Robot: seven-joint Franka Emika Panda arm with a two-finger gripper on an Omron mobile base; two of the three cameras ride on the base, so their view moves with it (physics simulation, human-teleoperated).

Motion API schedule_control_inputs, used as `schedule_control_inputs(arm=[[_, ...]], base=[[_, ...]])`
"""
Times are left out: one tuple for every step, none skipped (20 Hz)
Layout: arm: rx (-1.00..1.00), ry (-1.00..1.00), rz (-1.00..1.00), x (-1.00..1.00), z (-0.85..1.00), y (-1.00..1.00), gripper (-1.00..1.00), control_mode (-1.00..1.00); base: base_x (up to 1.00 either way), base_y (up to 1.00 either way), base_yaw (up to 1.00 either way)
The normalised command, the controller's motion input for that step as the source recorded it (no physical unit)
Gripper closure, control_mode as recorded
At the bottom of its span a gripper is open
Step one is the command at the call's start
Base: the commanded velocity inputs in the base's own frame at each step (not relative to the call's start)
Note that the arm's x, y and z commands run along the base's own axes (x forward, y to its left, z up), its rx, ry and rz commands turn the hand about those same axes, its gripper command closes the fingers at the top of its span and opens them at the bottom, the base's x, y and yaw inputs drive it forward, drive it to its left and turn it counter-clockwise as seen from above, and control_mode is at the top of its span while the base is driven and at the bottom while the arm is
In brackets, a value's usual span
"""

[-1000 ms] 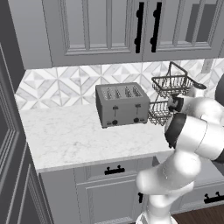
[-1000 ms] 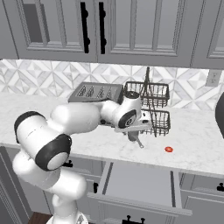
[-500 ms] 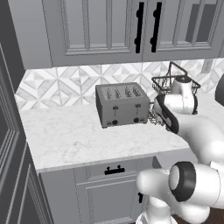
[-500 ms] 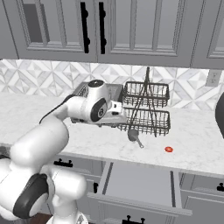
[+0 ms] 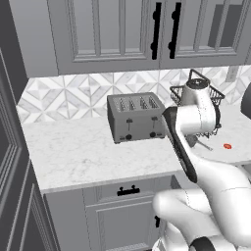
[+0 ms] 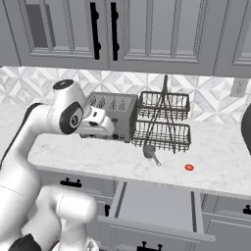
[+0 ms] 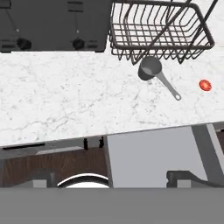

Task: Pick the measuring cup from the drawer and place it on the counter.

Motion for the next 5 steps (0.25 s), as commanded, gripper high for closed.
schedule_control_inputs(arm=[[0.00,-0.10,0.00,-1.00,0.71,0.48,-1.00,-1.00],[0.00,-0.09,0.00,-0.98,0.70,0.47,-1.00,-1.00],[0.00,-0.11,0.00,-1.00,0.67,0.39,-1.00,-1.00],[0.00,-0.12,0.00,-1.00,0.67,0.35,-1.00,-1.00],[0.00,-0.14,0.00,-0.88,0.66,0.36,-1.00,-1.00]], base=[[0.00,0.00,0.00],[0.00,0.00,0.00],[0.00,0.00,0.00],[0.00,0.00,0.00],[0.00,0.00,0.00]])
